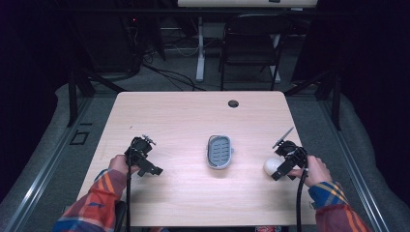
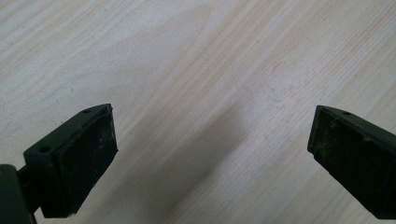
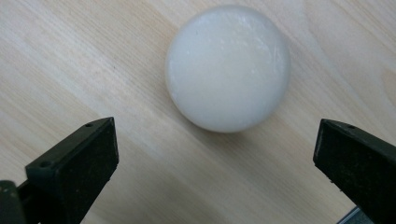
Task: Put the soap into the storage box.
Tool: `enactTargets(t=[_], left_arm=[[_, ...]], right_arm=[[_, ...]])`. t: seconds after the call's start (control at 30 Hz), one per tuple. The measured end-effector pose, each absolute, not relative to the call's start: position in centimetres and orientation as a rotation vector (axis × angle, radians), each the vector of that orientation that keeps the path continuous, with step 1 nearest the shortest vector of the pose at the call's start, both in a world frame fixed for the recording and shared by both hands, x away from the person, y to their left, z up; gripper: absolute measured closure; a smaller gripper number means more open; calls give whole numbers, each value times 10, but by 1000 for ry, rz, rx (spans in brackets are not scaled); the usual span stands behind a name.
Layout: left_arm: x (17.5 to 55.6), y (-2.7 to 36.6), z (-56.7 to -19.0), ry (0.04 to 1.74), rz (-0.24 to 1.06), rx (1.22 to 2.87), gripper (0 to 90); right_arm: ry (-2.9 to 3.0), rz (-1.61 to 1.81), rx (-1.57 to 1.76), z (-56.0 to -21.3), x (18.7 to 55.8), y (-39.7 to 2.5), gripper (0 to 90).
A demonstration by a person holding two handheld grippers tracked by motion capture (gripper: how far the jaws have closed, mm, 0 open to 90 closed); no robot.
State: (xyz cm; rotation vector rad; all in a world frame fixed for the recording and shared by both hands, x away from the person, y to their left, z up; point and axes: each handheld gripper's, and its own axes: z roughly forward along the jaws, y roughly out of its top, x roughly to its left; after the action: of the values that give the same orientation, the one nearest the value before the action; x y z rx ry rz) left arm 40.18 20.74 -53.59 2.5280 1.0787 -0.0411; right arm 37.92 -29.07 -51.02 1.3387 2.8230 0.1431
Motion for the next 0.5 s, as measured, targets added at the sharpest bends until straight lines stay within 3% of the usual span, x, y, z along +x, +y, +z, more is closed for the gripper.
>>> enactTargets(t=[0.03,0.07,0.1,0.17,0.2,0.23,0.3,0.5], left_arm=[[402,207,-536,1079,-41,2528,11],[401,208,-535,1082,-39,2522,11],[400,209,-535,1079,-37,2524,11],[400,209,-535,1083,-35,2526,11],[400,209,-535,1082,-36,2525,11],[401,209,-535,1080,-37,2526,11],[401,208,-536,1083,-37,2524,11],[401,208,-536,1082,-43,2527,11]], right_arm=[[2743,285,1432,-517,376,-288,0],[2894,19,1237,-505,390,-289,0],[2781,220,1395,-515,383,-286,0],[2823,151,1352,-511,391,-283,0],[2738,298,1440,-519,387,-279,0],[2856,62,1293,-509,397,-279,0],[2798,183,1382,-518,395,-274,0],[2840,58,1338,-519,408,-269,0]])
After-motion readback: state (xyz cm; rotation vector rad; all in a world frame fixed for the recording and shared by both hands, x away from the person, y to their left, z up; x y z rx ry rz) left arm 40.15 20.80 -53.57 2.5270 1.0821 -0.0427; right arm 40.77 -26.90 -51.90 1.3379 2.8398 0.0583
